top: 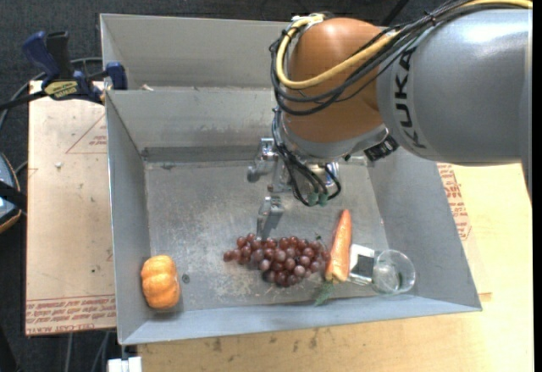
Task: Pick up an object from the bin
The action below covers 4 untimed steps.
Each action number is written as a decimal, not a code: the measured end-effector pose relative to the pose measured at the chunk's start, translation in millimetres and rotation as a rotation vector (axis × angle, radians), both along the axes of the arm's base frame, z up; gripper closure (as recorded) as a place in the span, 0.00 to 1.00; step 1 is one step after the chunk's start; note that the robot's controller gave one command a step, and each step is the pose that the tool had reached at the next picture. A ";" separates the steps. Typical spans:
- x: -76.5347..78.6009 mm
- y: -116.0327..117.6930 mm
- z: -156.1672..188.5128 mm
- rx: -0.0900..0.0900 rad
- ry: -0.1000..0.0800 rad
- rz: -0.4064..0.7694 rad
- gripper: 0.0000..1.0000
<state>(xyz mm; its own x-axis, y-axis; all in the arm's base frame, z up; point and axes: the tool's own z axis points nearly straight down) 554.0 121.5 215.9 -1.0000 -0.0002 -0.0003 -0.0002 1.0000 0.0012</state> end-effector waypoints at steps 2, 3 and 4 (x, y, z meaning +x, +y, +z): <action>-32.8 -66.1 -72.3 0.000 0.003 0.057 0.00; -33.2 -63.5 -73.0 0.000 0.000 -0.065 0.00; -45.5 -57.8 -145.1 0.001 -0.007 -0.101 0.00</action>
Offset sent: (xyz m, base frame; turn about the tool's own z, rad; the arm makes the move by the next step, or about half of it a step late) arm -0.0335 -0.0689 -0.0684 -0.0587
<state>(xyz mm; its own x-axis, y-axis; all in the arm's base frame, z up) 508.5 63.6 70.8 -0.9949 0.1010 -0.0073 0.1009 0.9949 0.0030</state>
